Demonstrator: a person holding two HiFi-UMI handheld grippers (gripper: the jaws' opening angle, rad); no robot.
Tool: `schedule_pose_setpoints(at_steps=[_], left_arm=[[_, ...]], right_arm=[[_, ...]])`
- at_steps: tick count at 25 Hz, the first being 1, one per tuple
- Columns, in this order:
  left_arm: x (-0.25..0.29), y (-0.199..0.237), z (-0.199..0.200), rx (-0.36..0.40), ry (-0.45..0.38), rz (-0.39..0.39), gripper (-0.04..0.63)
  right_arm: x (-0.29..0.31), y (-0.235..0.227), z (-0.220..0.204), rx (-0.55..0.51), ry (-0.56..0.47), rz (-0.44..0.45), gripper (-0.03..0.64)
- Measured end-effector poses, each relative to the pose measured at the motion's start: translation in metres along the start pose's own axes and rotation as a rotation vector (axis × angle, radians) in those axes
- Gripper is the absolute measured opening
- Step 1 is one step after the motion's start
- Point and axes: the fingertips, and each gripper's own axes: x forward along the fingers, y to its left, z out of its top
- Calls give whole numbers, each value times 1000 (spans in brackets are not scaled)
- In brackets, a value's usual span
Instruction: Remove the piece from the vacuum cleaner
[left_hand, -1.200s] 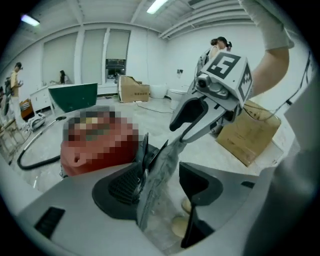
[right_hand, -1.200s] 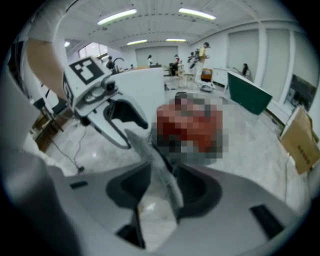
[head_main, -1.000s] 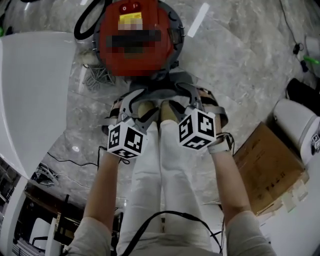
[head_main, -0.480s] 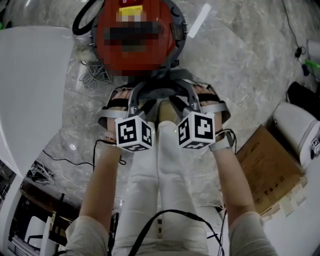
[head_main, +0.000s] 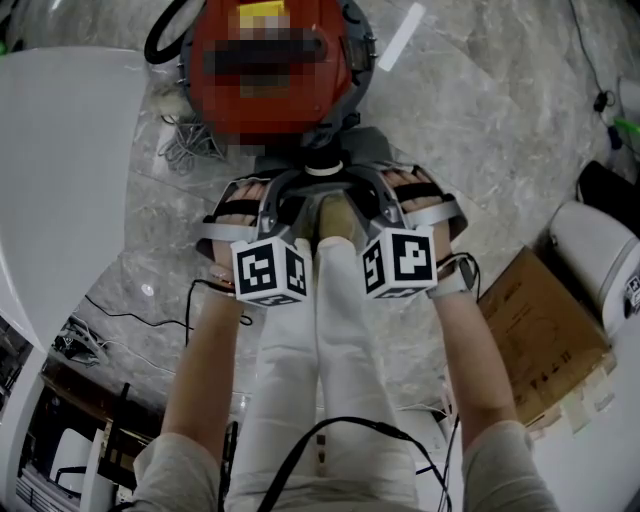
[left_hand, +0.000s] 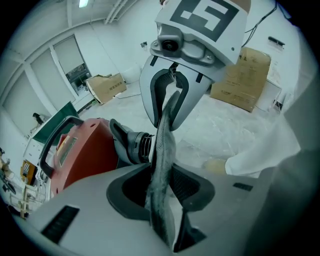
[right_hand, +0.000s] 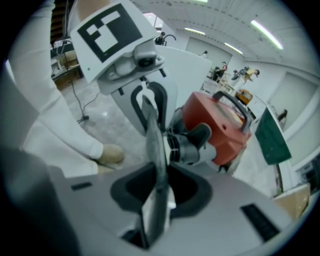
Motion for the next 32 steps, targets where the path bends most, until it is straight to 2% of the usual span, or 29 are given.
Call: schedule_pose_setpoints(at_steps=[3, 7, 11, 15, 17, 22, 27, 29, 32], left_arm=[[-3, 1, 0, -17, 9, -46, 116], [-14, 4, 0, -63, 27, -136, 64], [-20, 6, 3, -16, 56, -168, 46], [-23, 5, 9, -18, 90, -216, 46], [-23, 5, 10, -31, 94, -228, 46], [-18, 2, 1, -130, 93, -235, 46], [-9, -6, -13, -194, 116, -245, 46], [-6, -8, -14, -214, 108, -244, 46], [-8, -8, -11, -214, 127, -241, 46]], right_arm=[[-3, -1, 0, 32, -9, 30, 72], [-9, 0, 3, 93, -29, 95, 49], [-11, 2, 2, 138, -40, 141, 41], [-5, 1, -4, 246, -76, 201, 41], [-2, 2, -5, 264, -83, 223, 41], [-8, 1, 0, 130, 2, 190, 40], [-14, 1, 14, 1, 75, 174, 37], [-13, 1, 14, -18, 80, 173, 37], [-11, 1, 9, 19, 64, 188, 35]])
